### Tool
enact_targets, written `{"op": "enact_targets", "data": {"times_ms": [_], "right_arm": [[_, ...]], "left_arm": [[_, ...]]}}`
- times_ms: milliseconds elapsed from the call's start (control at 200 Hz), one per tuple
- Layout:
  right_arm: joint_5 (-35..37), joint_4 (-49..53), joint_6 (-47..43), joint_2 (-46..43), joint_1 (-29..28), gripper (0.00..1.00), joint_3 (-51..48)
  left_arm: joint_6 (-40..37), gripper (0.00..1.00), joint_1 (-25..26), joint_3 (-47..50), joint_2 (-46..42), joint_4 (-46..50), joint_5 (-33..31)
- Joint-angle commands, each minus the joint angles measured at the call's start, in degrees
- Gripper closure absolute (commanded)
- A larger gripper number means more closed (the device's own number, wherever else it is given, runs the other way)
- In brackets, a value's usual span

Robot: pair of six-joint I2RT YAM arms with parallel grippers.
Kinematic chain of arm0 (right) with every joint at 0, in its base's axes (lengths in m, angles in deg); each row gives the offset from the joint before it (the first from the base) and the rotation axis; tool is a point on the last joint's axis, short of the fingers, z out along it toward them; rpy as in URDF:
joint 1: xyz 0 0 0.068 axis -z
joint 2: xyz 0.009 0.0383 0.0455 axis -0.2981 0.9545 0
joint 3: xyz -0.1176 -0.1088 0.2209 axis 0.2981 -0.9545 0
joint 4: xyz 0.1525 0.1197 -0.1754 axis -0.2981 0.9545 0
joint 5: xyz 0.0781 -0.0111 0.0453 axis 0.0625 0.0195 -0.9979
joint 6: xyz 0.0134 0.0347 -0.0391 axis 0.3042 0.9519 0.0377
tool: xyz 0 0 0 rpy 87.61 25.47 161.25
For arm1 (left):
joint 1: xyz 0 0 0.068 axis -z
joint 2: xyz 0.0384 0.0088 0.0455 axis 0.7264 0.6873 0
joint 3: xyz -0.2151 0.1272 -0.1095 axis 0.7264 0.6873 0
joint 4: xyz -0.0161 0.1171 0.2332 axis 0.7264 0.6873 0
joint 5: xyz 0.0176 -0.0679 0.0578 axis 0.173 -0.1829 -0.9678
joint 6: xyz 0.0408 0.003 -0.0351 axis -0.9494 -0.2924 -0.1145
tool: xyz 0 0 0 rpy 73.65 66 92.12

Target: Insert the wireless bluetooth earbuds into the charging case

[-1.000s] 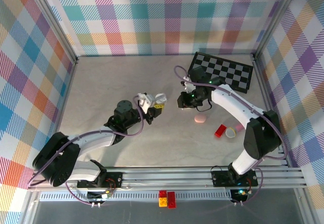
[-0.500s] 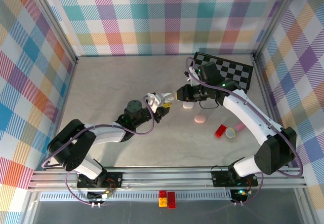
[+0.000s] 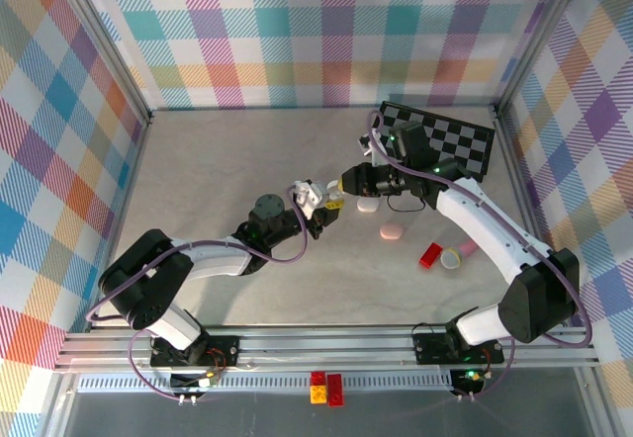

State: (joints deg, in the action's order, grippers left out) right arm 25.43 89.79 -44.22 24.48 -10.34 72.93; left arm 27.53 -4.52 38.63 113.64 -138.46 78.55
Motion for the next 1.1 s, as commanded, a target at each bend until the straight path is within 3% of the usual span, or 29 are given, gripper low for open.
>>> {"op": "enact_targets", "data": {"times_ms": [0,765,1095], "right_arm": [[-1.3,-2.2,0.3,-1.1,0.4,0.79,-0.9],[-0.7,-3.3,0.7,1.2,0.4,0.79,-3.0],[3.9,-3.4,0.8,-1.9,0.4,0.6,-3.2]], "left_arm": [[-0.2,1.0,0.7,-1.2,-0.1,-2.9,1.5],[2.8,1.0,0.7,-1.7,-2.4,-4.4,0.2],[3.3,1.0,0.6,-1.0,-2.9,-3.9,-0.4]]}}
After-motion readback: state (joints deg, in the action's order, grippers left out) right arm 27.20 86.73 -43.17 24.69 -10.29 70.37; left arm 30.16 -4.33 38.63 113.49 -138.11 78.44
